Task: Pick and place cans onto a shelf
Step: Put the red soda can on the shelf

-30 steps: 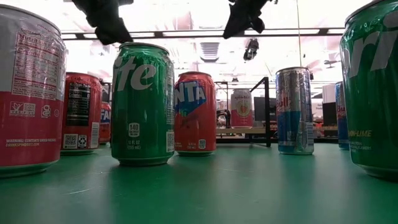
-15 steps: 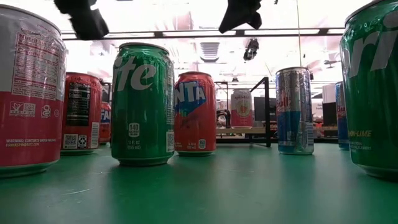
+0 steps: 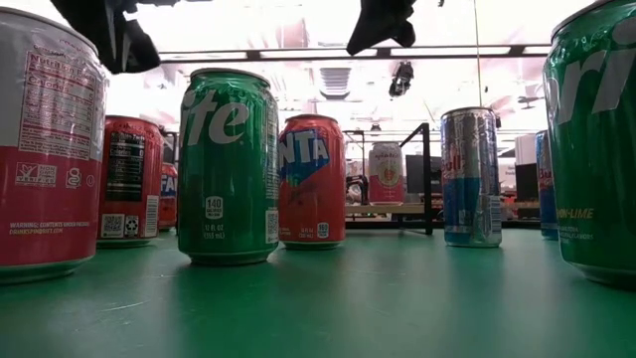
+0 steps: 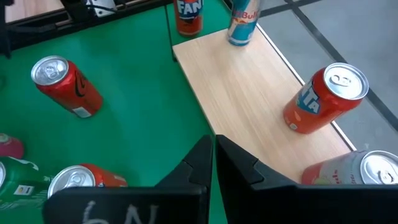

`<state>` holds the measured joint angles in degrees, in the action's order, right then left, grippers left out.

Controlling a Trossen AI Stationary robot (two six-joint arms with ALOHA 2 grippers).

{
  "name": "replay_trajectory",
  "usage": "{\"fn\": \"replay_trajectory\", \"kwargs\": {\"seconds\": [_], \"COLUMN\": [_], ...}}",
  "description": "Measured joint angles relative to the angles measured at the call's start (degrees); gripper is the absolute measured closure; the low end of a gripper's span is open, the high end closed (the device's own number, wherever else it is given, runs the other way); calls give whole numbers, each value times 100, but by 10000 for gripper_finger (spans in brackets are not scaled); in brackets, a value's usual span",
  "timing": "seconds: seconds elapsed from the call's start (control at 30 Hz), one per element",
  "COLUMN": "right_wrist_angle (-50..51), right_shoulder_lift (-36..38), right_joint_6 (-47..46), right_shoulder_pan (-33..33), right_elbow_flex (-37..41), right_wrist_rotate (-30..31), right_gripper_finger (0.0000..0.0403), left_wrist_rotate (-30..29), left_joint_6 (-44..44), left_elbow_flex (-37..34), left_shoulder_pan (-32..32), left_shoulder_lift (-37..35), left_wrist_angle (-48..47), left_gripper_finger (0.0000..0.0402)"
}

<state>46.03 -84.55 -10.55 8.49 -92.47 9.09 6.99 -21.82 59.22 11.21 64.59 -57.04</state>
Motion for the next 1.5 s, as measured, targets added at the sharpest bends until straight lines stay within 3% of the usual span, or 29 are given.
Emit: {"fn": "replay_trajectory", "kwargs": {"seconds": [0.23,0.37,0.53,0.73,0.9,1.5], "right_wrist_angle": [-3,-3,-6,-6,-6,21], "right_shoulder_lift": [0,0,0,0,0,0], "right_joint_6": [0,14,68,68,68,66], "right_shoulder_pan": [0,-29,-39,-39,-39,-39], "right_elbow_flex": [0,0,0,0,0,0], "right_wrist_rotate": [-1,-1,-3,-1,-3,-3], "right_gripper_finger": [390,390,390,390,390,390], "left_wrist_rotate": [16,-67,-763,-730,-1531,-1500], "left_joint_6": [-33,36,260,156,29,-37], "left_elbow_flex": [0,0,0,0,-53,-130], "left_shoulder_pan": [33,181,368,353,352,360], "left_shoulder_lift": [139,227,377,419,496,784], "left_wrist_angle": [-63,-65,-87,-96,-208,-127], "left_gripper_finger": [294,235,147,79,70,72]}}
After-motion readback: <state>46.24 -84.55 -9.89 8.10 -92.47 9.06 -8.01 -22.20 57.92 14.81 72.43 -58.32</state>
